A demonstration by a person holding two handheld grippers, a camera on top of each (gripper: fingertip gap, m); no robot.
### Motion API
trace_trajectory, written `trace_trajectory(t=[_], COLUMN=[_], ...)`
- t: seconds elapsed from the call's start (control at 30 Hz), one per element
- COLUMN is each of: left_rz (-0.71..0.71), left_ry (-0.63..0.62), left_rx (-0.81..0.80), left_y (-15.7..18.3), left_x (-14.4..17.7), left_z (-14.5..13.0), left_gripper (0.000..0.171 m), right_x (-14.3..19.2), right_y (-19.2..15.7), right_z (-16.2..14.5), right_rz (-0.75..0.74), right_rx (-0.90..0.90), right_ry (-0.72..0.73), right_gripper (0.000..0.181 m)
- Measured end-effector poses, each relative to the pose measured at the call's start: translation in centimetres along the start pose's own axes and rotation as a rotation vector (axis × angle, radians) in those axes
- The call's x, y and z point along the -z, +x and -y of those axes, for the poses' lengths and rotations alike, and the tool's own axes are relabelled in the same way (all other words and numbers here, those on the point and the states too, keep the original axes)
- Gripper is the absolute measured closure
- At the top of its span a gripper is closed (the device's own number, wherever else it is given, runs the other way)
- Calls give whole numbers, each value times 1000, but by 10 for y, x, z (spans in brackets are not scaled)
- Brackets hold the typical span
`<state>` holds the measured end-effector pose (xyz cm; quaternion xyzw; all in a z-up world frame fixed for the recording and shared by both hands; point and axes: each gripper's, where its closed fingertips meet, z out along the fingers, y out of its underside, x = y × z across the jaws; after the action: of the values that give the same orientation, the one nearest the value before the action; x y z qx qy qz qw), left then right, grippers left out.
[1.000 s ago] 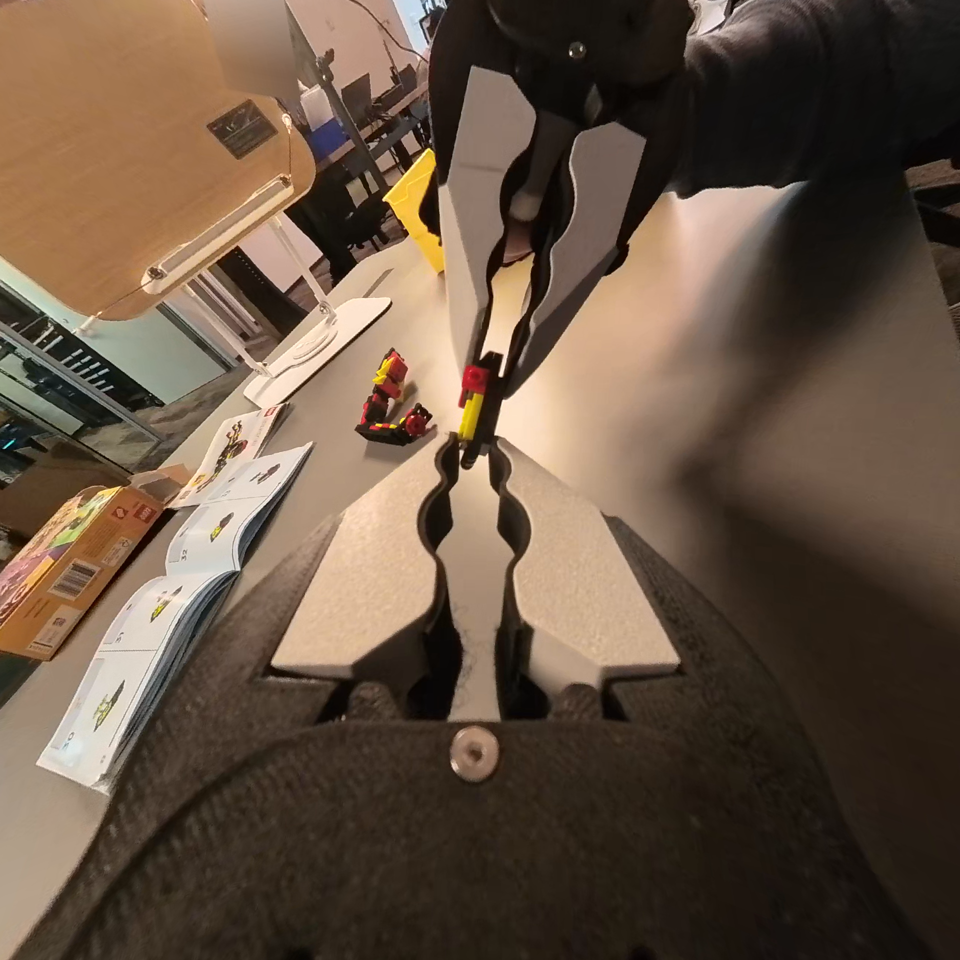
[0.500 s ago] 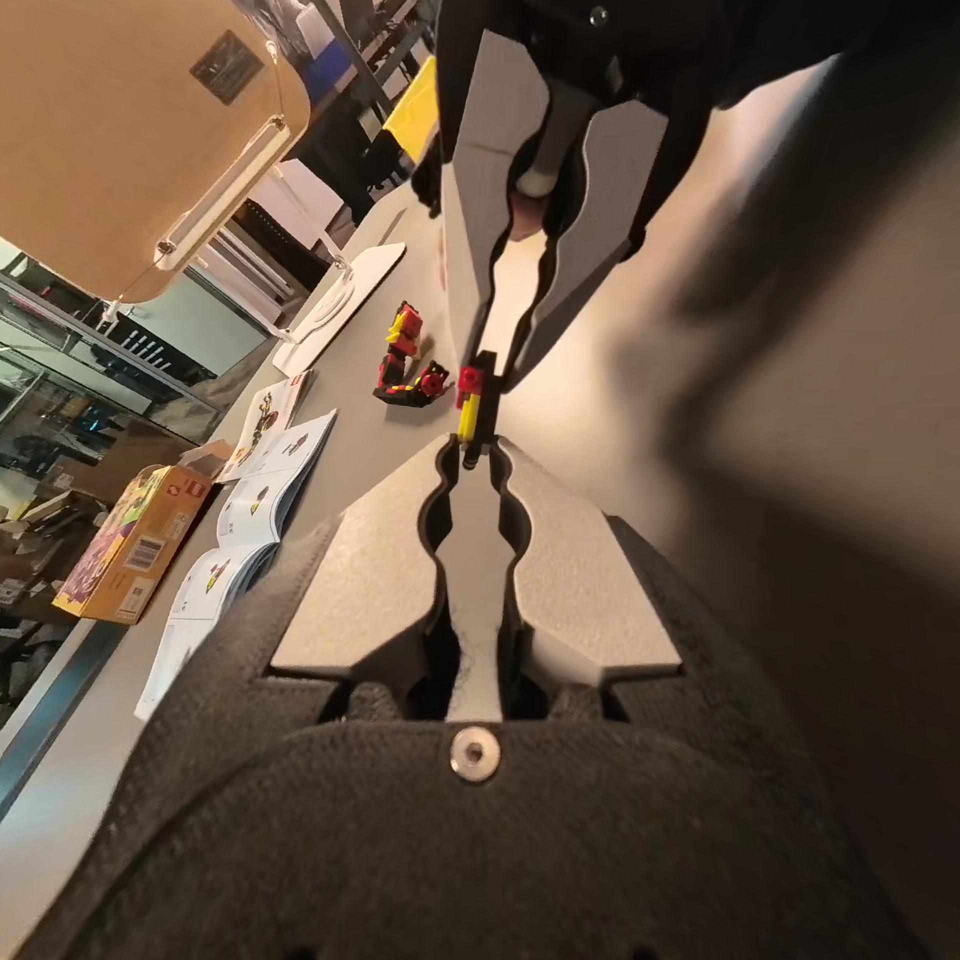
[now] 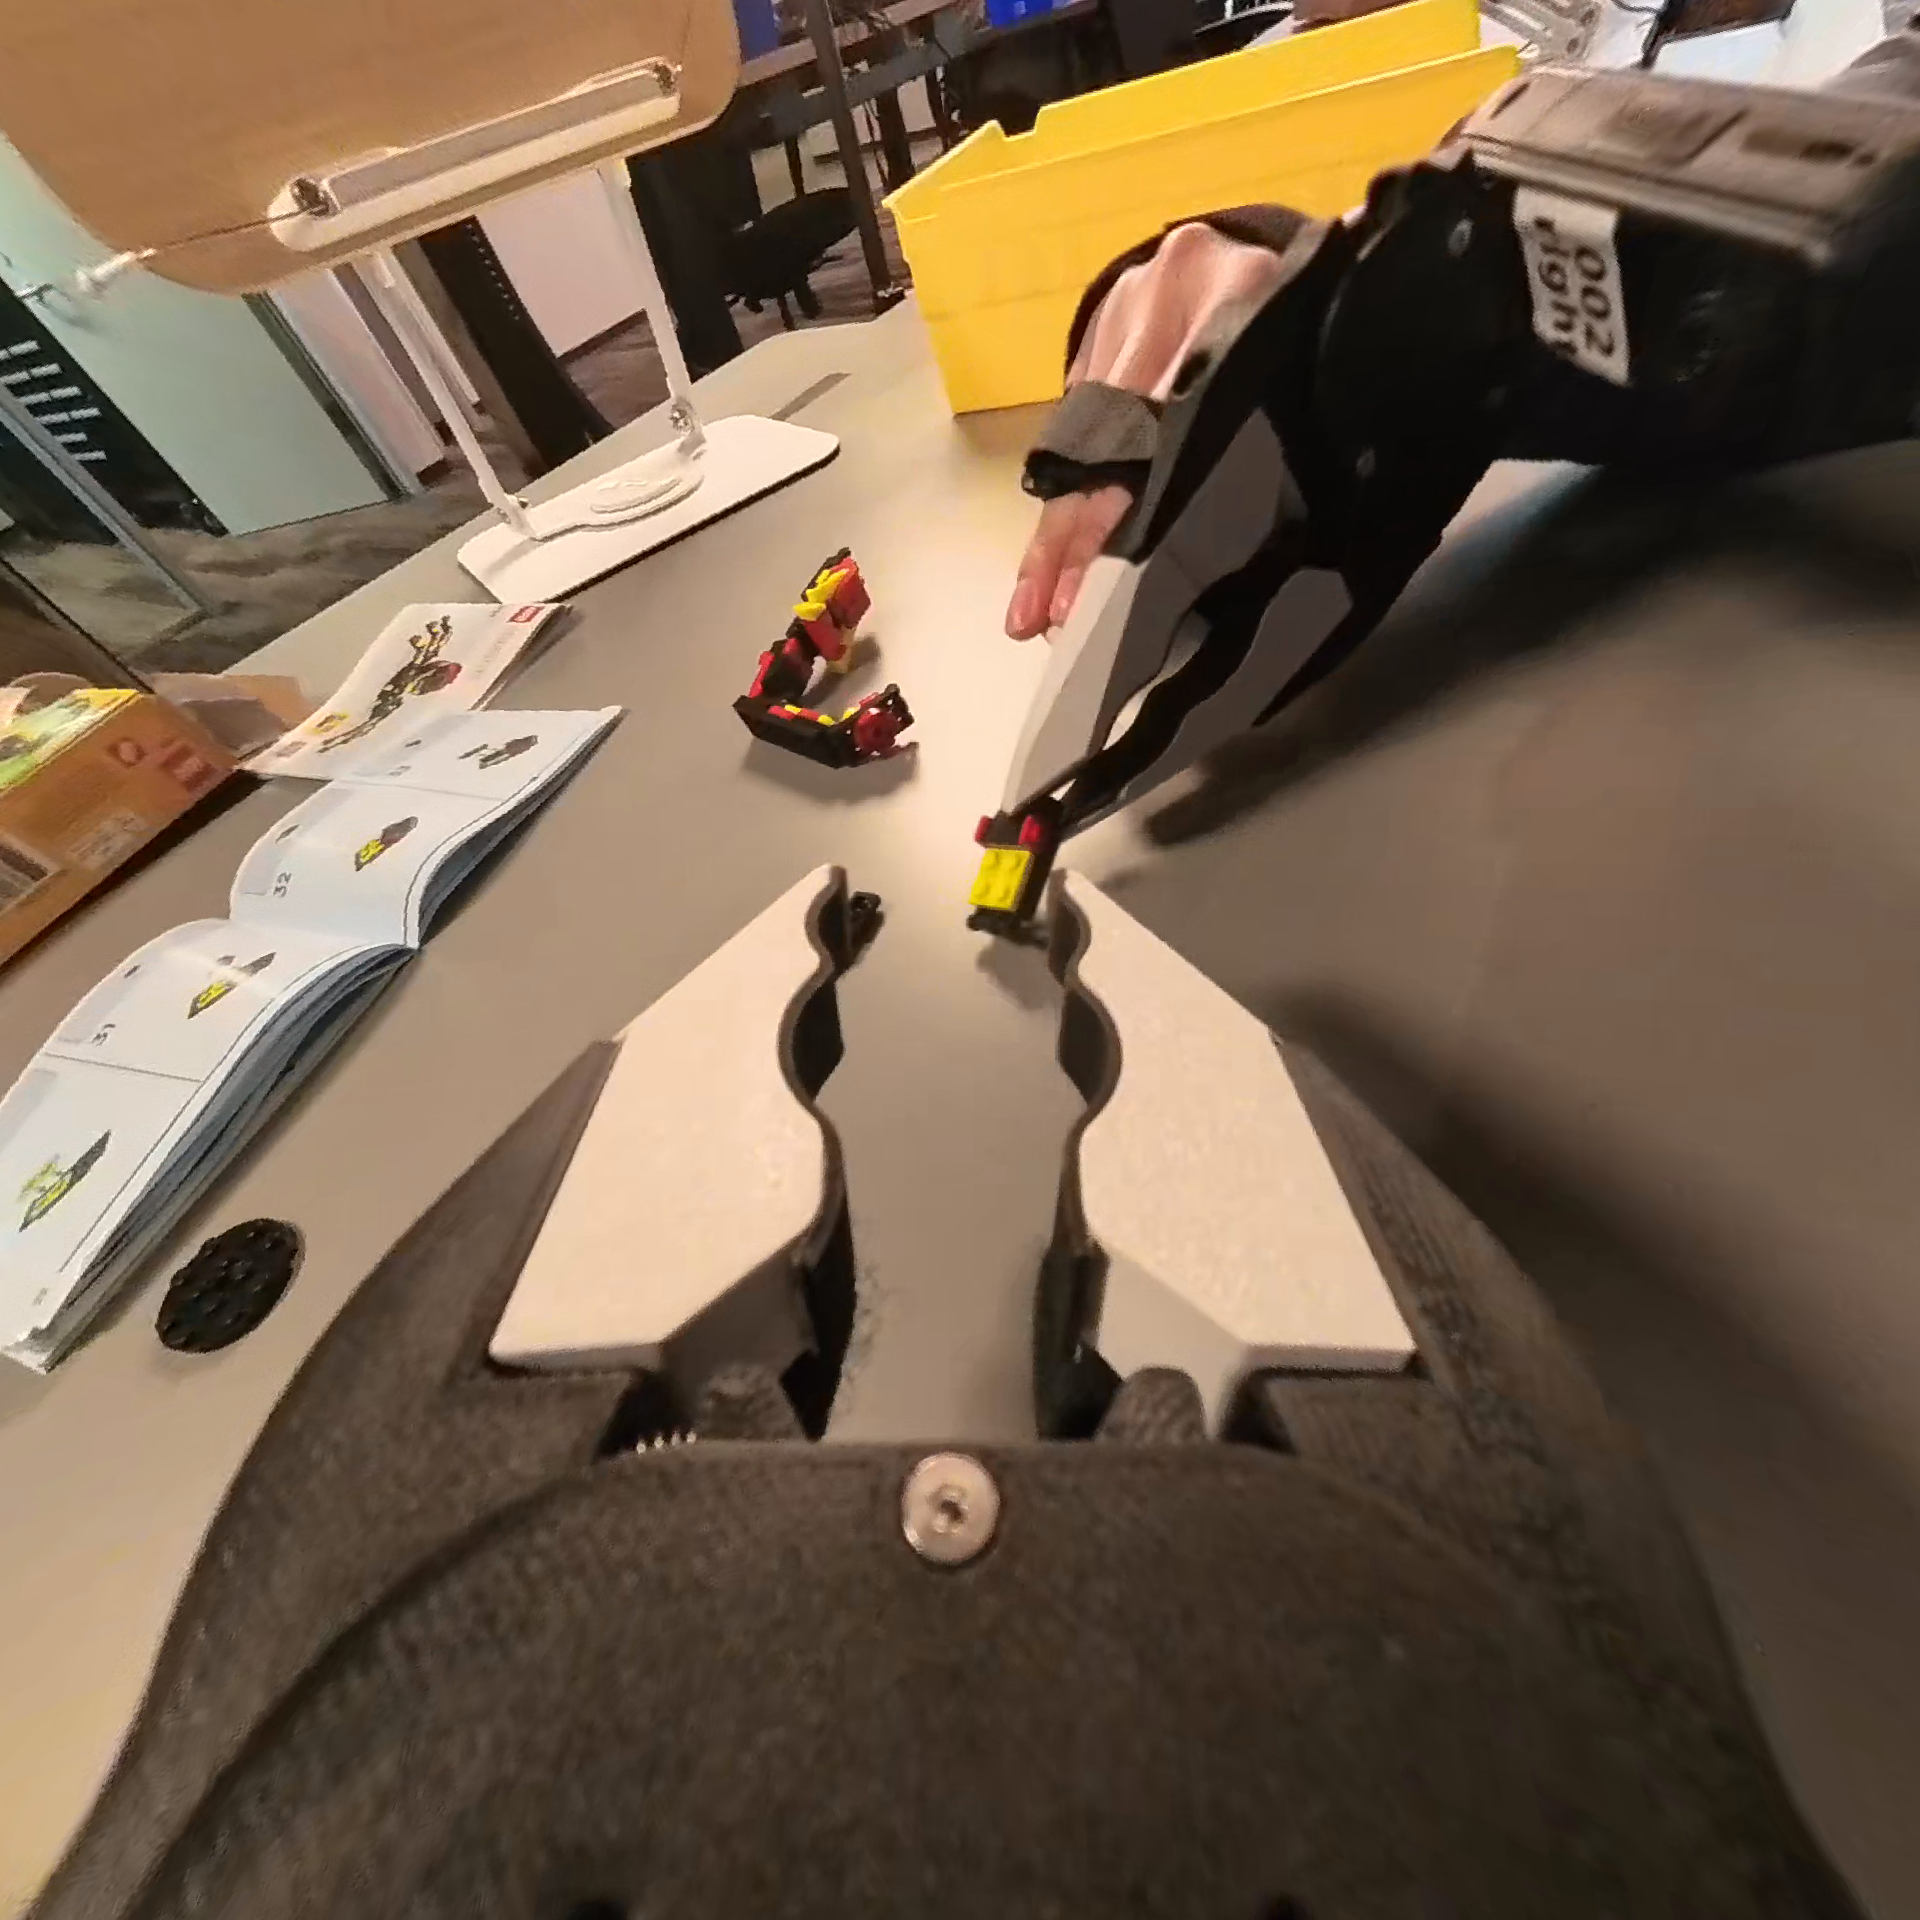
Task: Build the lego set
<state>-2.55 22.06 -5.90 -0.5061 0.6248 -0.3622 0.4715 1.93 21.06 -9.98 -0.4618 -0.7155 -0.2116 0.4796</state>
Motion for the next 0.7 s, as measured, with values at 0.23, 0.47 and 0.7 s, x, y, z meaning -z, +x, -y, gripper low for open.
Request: trace_trajectory(t=[0.23, 0.47, 0.7], left_rz=[20, 43, 118], left_ry=[20, 39, 65], left_rx=[16, 36, -12], left_y=[-4, -9, -16], left_x=[2, 4, 5], left_z=[2, 4, 8], left_gripper=[136, 136, 128], right_x=[5, 21, 48], right_y=[-14, 15, 97], right_z=[-2, -32, -46], right_rz=[114, 94, -572], right_rx=[-21, -367, -746], right_ry=[-7, -18, 313], right_gripper=[167, 131, 140])
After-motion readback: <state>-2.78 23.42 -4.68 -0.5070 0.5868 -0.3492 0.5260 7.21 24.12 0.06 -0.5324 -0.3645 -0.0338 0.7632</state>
